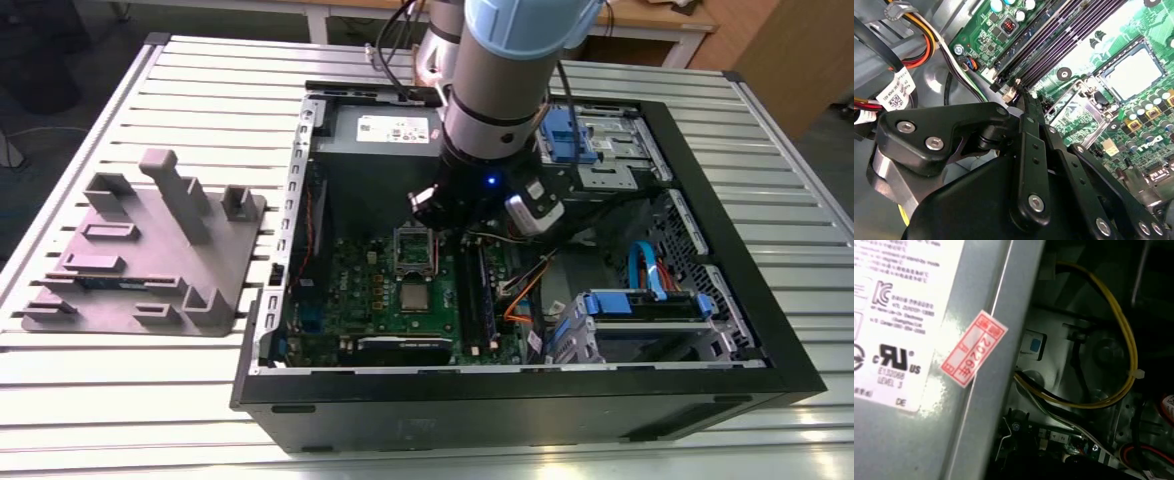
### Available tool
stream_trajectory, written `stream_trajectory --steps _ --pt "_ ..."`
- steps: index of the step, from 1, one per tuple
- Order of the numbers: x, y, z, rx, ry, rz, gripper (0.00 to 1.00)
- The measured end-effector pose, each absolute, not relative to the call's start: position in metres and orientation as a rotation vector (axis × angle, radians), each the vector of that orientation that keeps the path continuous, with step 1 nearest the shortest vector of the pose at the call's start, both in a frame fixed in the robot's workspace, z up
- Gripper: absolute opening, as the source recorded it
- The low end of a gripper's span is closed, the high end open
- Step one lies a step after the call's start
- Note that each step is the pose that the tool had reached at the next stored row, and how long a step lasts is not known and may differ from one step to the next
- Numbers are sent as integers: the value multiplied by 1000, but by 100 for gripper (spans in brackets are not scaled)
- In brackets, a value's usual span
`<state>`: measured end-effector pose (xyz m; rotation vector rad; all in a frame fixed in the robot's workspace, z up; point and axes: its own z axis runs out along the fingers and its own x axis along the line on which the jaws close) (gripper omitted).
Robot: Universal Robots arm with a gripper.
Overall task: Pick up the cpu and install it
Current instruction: 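Close the cpu cover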
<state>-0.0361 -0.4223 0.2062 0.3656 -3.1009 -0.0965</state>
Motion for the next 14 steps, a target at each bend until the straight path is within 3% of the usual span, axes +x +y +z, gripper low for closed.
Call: stream_trajectory --steps 14 --pt "-39 -418 203 367 -3107 -100 10"
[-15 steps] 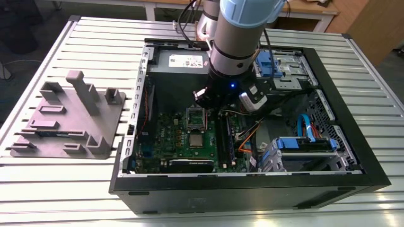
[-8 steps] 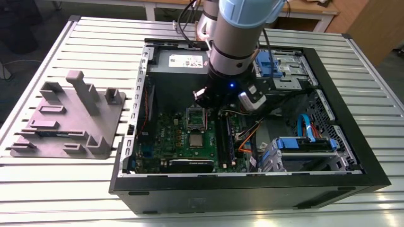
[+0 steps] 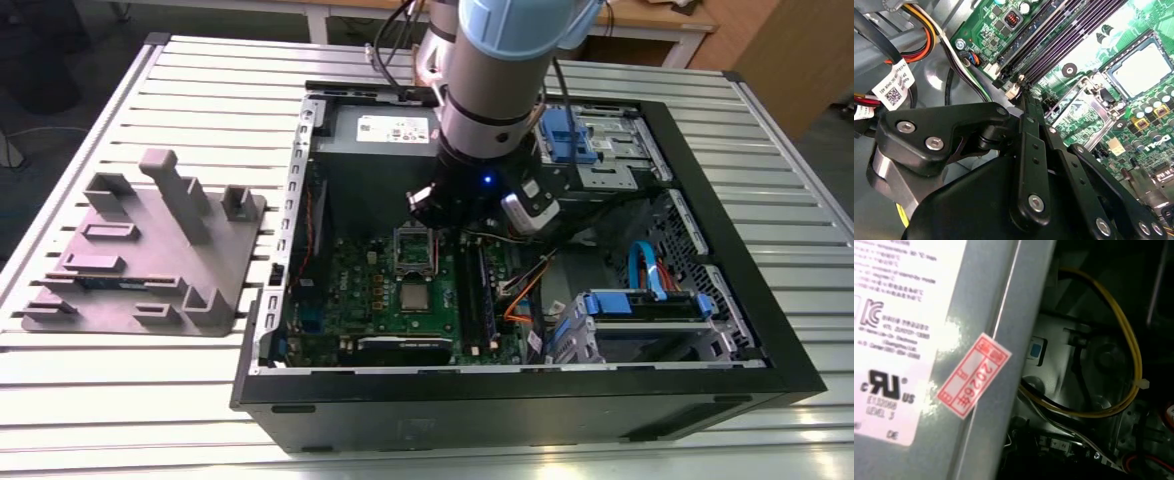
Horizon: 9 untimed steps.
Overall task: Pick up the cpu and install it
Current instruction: 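Close the cpu cover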
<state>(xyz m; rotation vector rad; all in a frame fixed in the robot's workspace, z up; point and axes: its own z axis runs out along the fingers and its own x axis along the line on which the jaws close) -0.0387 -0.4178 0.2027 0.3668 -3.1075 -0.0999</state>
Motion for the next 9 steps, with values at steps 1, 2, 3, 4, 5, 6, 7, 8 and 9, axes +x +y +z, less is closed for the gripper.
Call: stream_trajectory --steps 1,2,3,4,5,6,7,8,9 --pt "-39 -418 202 367 -3108 -101 10" --pt "-40 -417 202 367 -3109 -102 10" --pt "-40 -417 202 367 -3109 -102 10" --pt "-41 -417 202 367 -3110 -102 10" --pt "-41 -417 201 367 -3110 -103 10" --pt "-42 -417 201 367 -3110 -103 10" --pt "-42 -417 201 367 -3110 -103 10" --pt "-42 -417 201 367 -3111 -102 10" --pt "-43 -417 201 368 -3111 -103 10"
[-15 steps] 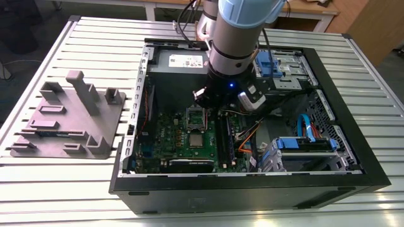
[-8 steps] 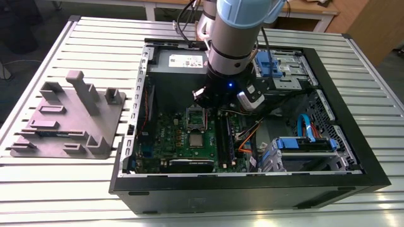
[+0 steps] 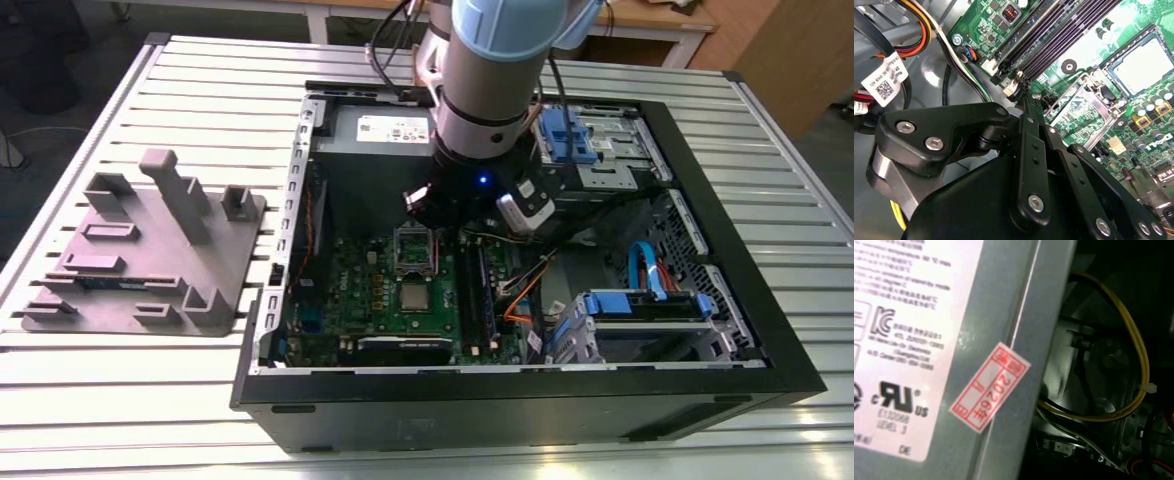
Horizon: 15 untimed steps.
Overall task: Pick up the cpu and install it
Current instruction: 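Close the cpu cover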
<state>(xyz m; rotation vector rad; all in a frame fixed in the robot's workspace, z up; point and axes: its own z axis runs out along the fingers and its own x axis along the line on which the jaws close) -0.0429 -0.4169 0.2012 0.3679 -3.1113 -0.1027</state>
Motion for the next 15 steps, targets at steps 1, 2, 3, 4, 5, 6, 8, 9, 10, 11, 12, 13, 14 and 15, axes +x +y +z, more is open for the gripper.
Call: stream_trajectory --steps 1,2,3,4,5,6,8,9,10,11,12,13,14,15 --pt "-43 -417 201 369 -3112 -103 10" --pt "-43 -417 202 371 -3112 -102 10" --pt "-44 -417 203 373 -3113 -102 10" --pt "-44 -417 203 374 -3113 -102 10" --pt "-44 -417 204 376 -3114 -102 10" --pt "-44 -417 204 378 -3115 -102 10" --pt "-45 -417 206 382 -3115 -102 10" --pt "-45 -417 206 383 -3116 -102 10" --pt "-45 -417 206 385 -3116 -101 10" --pt "-45 -417 207 387 -3116 -101 10" --pt "-45 -418 208 389 -3117 -101 10" --pt "-46 -418 208 390 -3117 -101 10" --pt "-46 -418 209 392 -3118 -101 10" --pt "-46 -418 210 394 -3118 -101 10"
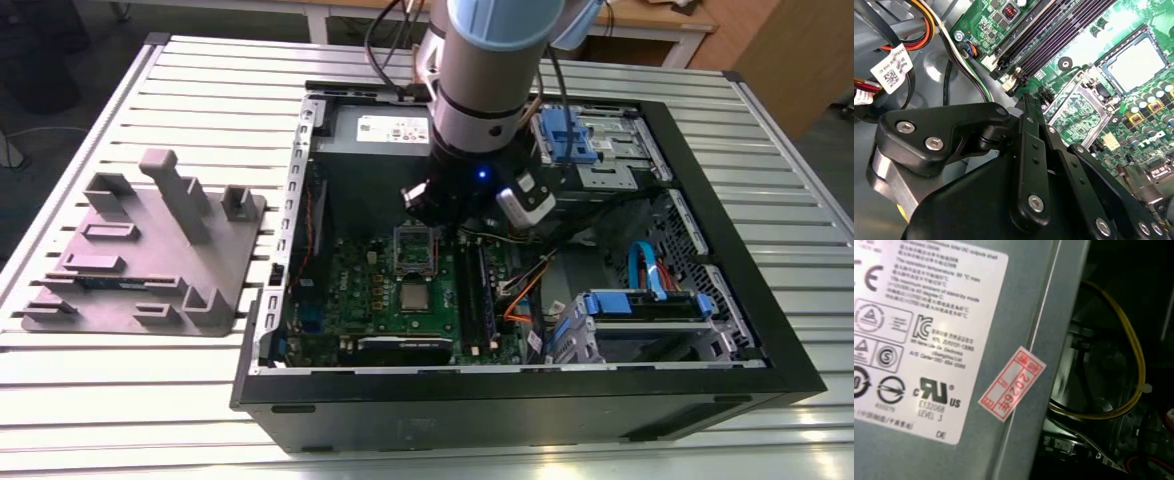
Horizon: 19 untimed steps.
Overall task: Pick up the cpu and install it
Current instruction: 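Close the cpu cover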
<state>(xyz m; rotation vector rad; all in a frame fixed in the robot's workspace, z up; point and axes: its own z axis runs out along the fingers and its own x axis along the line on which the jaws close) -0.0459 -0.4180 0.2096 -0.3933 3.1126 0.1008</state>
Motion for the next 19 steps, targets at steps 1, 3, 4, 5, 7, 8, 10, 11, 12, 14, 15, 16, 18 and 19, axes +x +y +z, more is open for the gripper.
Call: stream_trajectory --steps 1,3,4,5,7,8,10,11,12,14,15,16,18,19 --pt "-46 -418 210 -395 3112 101 10" --pt "-46 -419 212 -398 3111 100 10" --pt "-46 -419 212 -399 3110 101 10" --pt "-46 -419 212 -399 3110 101 10" --pt "-46 -419 212 -399 3110 100 10" --pt "-46 -419 212 -399 3110 100 10" --pt "-46 -419 212 -408 3109 100 10" --pt "-46 -419 212 -427 3107 100 10" --pt "-46 -419 212 -445 3105 100 10" --pt "-46 -419 212 -483 3100 101 10" --pt "-46 -419 212 -502 3097 101 10" --pt "-46 -419 212 -521 3095 101 10" --pt "-46 -419 212 -552 3090 101 10" --pt "-46 -419 212 -565 3088 101 10"
